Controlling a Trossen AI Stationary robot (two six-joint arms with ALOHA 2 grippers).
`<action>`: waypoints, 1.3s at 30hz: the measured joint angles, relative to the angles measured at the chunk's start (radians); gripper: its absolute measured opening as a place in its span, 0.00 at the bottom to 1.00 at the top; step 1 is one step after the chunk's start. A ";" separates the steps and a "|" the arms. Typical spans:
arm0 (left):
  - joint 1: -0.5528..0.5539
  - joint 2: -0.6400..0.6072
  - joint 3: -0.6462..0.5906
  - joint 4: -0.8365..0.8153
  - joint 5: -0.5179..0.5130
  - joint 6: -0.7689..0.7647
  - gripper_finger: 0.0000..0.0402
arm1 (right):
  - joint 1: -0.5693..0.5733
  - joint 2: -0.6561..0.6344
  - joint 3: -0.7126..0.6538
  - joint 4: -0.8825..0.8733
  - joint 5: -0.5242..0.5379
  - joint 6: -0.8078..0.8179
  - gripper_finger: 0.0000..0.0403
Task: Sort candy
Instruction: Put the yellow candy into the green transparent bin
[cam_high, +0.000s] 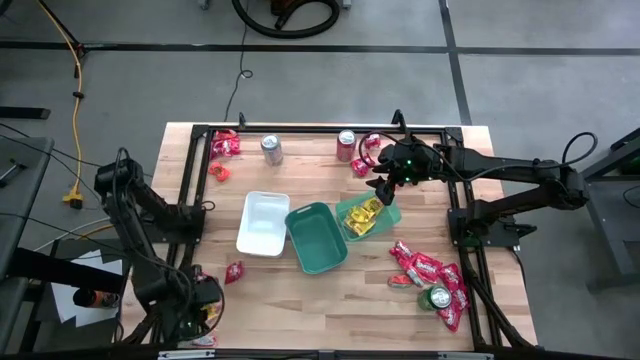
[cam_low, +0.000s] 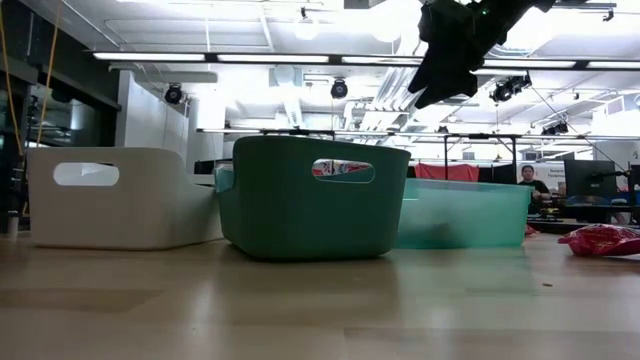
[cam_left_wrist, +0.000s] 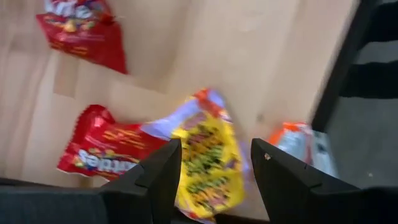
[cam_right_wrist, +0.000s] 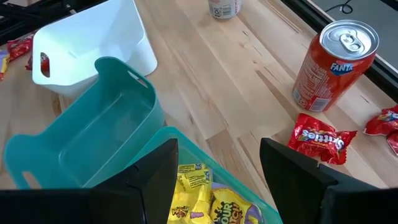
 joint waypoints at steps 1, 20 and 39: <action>0.005 0.000 -0.014 0.008 0.000 0.004 0.45 | 0.000 0.000 0.000 0.000 0.000 0.000 0.55; 0.024 0.003 -0.209 0.292 0.104 -0.047 0.39 | 0.000 0.000 0.000 -0.001 0.044 0.000 0.55; 0.289 -0.493 -0.210 0.369 -0.279 0.256 0.00 | 0.000 0.000 0.000 0.116 -0.096 0.049 0.55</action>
